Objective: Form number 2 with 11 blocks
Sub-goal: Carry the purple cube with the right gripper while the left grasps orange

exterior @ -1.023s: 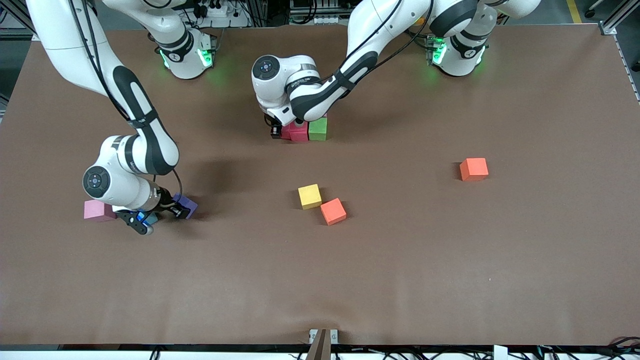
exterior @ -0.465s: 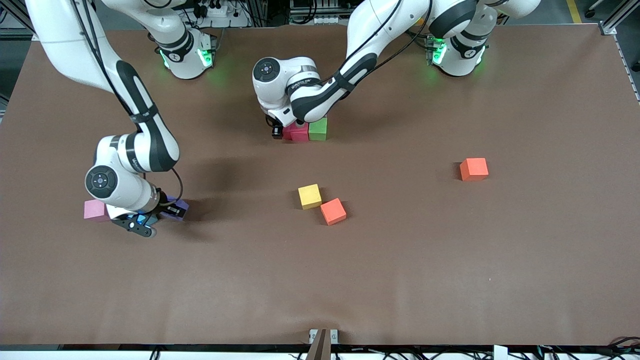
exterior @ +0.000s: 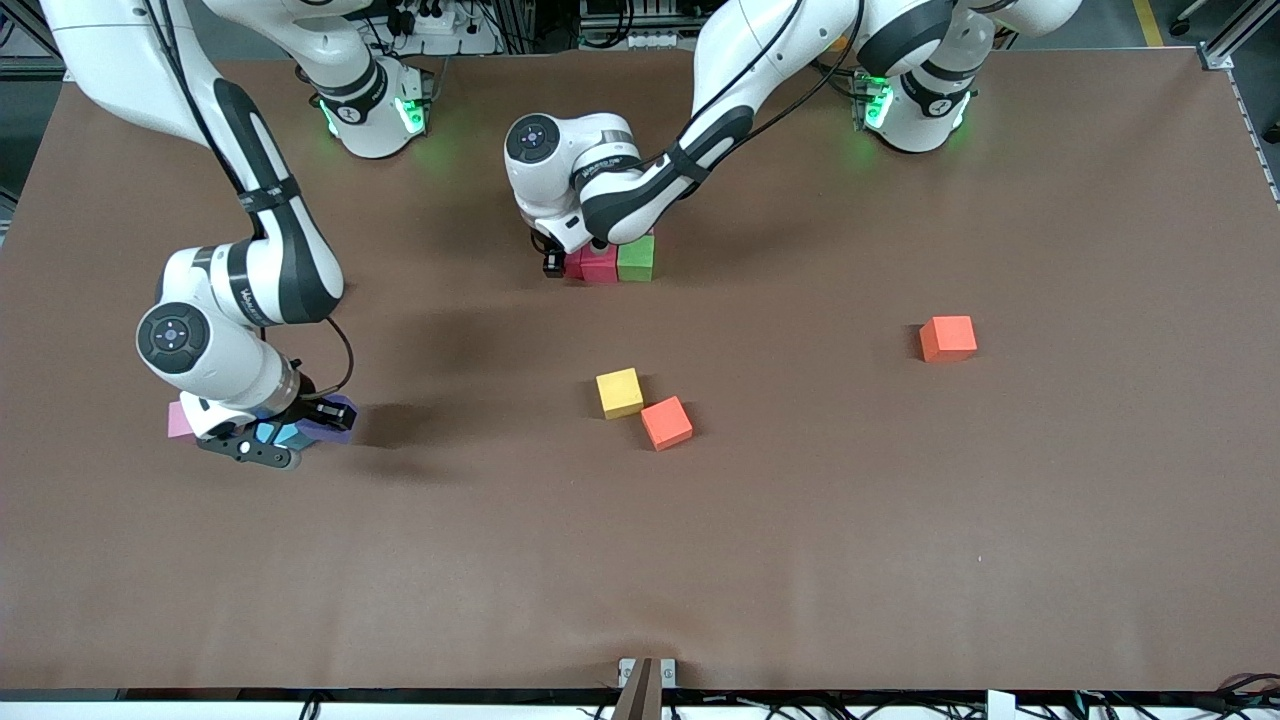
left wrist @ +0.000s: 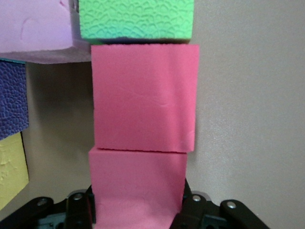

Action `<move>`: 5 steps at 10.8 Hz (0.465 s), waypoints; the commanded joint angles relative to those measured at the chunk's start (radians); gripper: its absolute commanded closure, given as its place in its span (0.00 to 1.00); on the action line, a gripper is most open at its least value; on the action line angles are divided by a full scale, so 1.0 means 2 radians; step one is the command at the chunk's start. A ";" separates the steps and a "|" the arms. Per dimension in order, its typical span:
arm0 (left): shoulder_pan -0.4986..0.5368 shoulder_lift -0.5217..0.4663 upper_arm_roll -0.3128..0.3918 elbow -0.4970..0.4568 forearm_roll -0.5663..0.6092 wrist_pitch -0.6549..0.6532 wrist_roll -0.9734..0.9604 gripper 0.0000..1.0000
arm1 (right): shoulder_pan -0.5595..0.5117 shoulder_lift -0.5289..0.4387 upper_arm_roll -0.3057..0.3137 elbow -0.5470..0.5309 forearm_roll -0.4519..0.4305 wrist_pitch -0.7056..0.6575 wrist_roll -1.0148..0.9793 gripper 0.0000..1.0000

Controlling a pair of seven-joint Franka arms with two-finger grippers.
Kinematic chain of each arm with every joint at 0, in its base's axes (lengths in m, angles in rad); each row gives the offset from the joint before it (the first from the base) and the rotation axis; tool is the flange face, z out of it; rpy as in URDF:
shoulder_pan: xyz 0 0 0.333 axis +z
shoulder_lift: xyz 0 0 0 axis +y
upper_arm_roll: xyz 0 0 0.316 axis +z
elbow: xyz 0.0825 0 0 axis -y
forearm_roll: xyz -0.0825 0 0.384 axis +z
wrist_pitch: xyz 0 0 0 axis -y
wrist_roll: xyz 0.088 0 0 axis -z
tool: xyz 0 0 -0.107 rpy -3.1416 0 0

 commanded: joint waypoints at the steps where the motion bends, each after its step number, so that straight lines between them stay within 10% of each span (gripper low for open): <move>1: -0.011 0.000 0.002 0.006 0.013 -0.001 -0.111 0.07 | 0.007 -0.014 0.001 -0.009 0.003 -0.002 -0.002 0.60; 5: -0.009 -0.006 0.002 0.005 0.010 -0.016 -0.111 0.00 | 0.018 -0.028 0.002 -0.009 0.004 -0.002 -0.002 0.59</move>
